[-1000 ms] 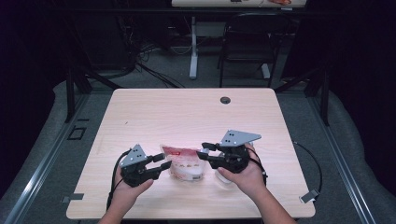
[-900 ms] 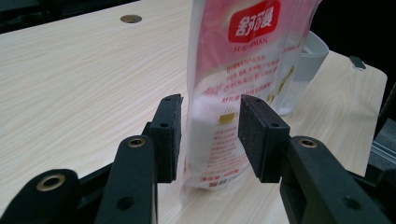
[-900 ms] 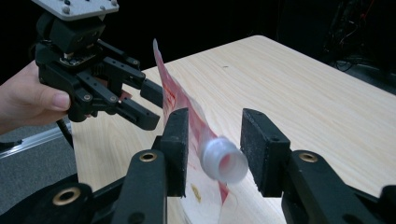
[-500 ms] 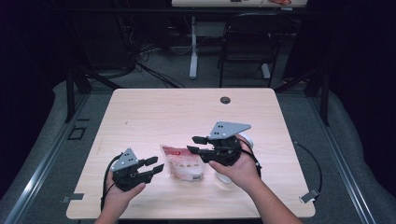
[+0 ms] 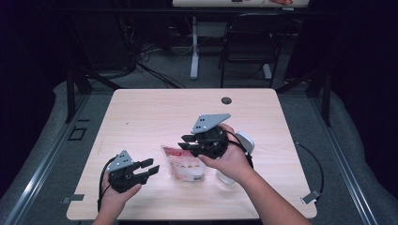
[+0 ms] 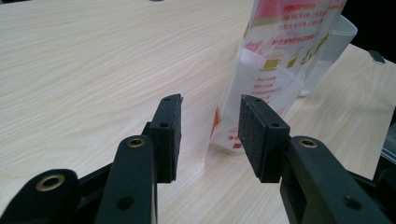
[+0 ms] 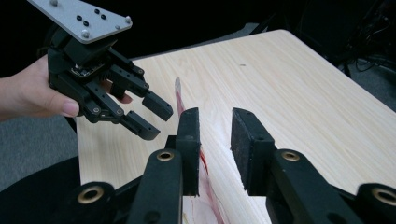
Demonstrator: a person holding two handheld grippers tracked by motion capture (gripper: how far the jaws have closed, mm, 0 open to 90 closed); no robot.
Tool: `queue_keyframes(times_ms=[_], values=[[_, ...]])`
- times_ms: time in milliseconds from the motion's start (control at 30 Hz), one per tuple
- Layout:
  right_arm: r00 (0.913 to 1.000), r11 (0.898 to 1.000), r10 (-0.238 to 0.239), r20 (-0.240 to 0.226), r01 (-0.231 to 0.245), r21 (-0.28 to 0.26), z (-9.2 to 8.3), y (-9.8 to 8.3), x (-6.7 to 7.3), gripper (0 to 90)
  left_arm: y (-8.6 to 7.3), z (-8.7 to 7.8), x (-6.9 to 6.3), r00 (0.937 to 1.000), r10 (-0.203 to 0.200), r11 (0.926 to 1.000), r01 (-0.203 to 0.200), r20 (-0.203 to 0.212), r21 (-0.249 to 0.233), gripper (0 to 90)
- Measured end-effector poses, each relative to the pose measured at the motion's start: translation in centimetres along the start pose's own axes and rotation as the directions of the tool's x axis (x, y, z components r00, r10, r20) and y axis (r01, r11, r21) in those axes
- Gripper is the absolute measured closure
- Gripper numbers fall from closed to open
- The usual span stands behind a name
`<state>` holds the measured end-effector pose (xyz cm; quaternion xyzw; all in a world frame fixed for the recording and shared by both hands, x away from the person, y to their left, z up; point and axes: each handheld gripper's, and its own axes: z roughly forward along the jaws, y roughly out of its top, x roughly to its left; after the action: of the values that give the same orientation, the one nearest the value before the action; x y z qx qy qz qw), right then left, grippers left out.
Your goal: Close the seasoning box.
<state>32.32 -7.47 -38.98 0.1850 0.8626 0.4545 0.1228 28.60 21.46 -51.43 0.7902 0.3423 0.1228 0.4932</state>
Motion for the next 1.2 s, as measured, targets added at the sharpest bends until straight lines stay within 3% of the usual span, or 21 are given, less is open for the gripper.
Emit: queue_keyframes(times_ms=[233,367,533,1200], values=[[0.9981,0.996,-0.058,-0.018,0.059,0.074,0.8,1.1,0.3,74.9,-0.1,0.0,0.1,1.0,-0.003,1.0,0.003,0.0,-0.003,59.9],[0.9972,0.992,-0.065,-0.038,0.068,0.102,1.0,1.7,0.3,75.8,0.0,0.1,0.0,1.0,0.0,1.0,0.0,0.004,-0.001,59.9],[0.9939,0.982,-0.091,-0.062,0.1,0.162,1.9,2.3,0.4,75.8,0.0,0.2,-0.1,1.0,0.001,1.0,-0.001,0.006,0.002,59.9],[0.9845,0.951,-0.156,-0.08,0.172,0.256,4.1,4.1,1.4,79.2,-0.2,0.1,0.3,1.0,-0.007,1.0,0.007,0.0,-0.001,60.0]])
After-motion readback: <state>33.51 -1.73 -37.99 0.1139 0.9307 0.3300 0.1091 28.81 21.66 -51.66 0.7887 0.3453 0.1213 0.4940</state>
